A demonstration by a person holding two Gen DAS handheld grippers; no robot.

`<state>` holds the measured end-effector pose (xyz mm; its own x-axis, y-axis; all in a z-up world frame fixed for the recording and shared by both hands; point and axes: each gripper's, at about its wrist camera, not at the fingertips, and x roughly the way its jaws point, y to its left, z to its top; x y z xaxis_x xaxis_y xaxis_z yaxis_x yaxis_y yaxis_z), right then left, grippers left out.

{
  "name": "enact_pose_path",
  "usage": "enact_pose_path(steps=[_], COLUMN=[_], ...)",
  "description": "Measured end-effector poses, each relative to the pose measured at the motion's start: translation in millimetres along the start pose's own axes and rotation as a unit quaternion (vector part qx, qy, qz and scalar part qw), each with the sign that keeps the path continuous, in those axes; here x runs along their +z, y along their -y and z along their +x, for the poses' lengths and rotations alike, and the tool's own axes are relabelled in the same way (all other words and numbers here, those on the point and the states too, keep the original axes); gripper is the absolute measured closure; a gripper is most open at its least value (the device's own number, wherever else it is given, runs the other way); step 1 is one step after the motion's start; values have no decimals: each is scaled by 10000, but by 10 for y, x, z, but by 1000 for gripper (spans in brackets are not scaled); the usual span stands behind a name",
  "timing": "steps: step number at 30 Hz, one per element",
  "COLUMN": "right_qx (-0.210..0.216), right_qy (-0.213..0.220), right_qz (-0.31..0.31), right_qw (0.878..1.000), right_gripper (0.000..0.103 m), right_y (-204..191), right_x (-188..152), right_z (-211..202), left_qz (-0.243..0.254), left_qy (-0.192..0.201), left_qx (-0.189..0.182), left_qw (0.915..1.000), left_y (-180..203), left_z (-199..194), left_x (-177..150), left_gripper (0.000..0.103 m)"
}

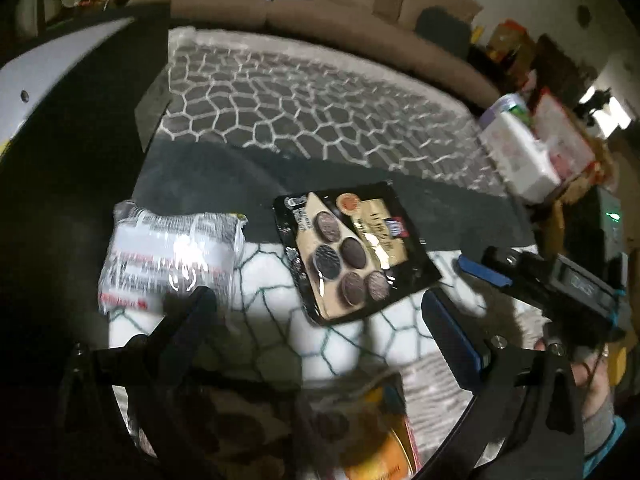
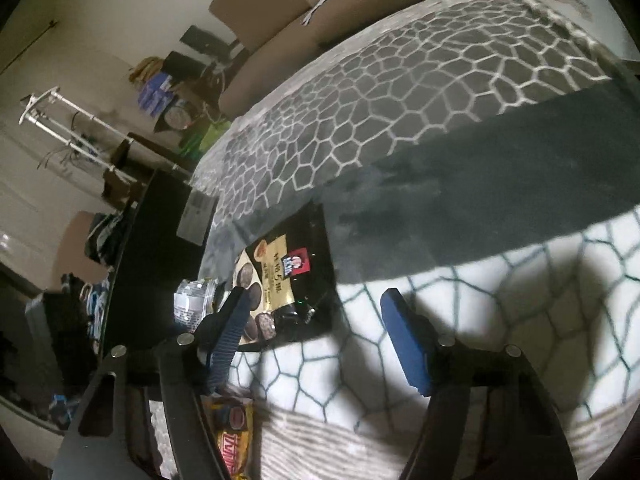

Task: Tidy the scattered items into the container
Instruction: 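Move the right tool down onto the black cookie pack and close, then lift the black cookie pack off the table with the right tool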

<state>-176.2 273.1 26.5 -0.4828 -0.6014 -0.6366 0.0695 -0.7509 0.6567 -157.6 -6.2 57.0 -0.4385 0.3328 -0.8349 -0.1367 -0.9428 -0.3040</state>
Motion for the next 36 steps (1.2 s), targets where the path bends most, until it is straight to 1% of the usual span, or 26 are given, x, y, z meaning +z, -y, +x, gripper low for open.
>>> enact_pose_path(steps=[3, 6, 9, 11, 13, 14, 15, 16, 17, 19, 22, 25, 27, 28, 29, 30, 31, 32, 34, 36], right_qx=[48, -73, -232, -245, -92, -108, -135, -139, -148, -31, 151, 186, 183, 148, 97, 45, -28, -119, -219, -276], right_qy=[-79, -149, -159, -200, -289, -343, -336, -328, -342, -330, -424, -420, -429, -404, -381, -377, -352, -306, -262, -239], right_qz=[-105, -236, -621, -808, -764, -734, -730, -721, -673, -468, -226, -123, -115, -174, -251, -327, -409, -491, -610, -662], right_qw=[9999, 9996, 9977, 9962, 9966, 9967, 9967, 9968, 9970, 9984, 9987, 9989, 9988, 9989, 9989, 9987, 9985, 9983, 9976, 9971], right_gripper=[38, 40, 41, 41, 57, 66, 76, 81, 89, 89, 88, 88, 87, 87, 87, 87, 87, 88, 90, 91], right_y=[-19, -20, -110, -167, -175, -172, -171, -165, -152, -108, -66, -53, -60, -75, -96, -117, -142, -165, -190, -208], right_x=[10, 28, 31, 24, 4, -17, -32, -55, -62, -63, -57, -50, -50, -55, -66, -74, -78, -85, -92, -105], right_z=[83, 170, 231, 280, 330, 368, 380, 390, 405, 397, 399, 401, 417, 411, 399, 397, 390, 381, 374, 373], left_qz=[68, 89, 91, 65, 4, -58, -170, -387, -504, -554, -658, -842, -956, -1007, -1014, -994, -947, -914, -1054, -1205], left_qy=[-100, -191, -233, -264, -256, -255, -316, -421, -454, -398, -323, -288, -295, -305, -293, -261, -213, -141, -73, -85], left_qx=[141, 186, 132, 105, 27, -54, -157, -265, -309, -344, -403, -428, -605, -759, -812, -749, -597, -470, -549, -588], left_qw=[9998, 9996, 9996, 9996, 9997, 9996, 9992, 9980, 9972, 9971, 9965, 9951, 9931, 9915, 9911, 9919, 9935, 9946, 9929, 9909], left_y=[35, 75, 114, 137, 142, 134, 109, 52, 17, -31, -72, -97, -113, -131, -124, -116, -112, -127, -206, -285], left_z=[103, 157, 209, 259, 278, 283, 303, 340, 361, 365, 343, 349, 388, 413, 425, 428, 426, 415, 403, 393], left_x=[79, 117, 144, 156, 164, 163, 167, 157, 151, 142, 141, 163, 185, 183, 184, 179, 168, 157, 143, 138], left_gripper=[0, 0, 0, 0, 0, 0, 0, 0, 0, 0, 0, 0, 0, 1, 2, 10, 28, 34, 50, 60])
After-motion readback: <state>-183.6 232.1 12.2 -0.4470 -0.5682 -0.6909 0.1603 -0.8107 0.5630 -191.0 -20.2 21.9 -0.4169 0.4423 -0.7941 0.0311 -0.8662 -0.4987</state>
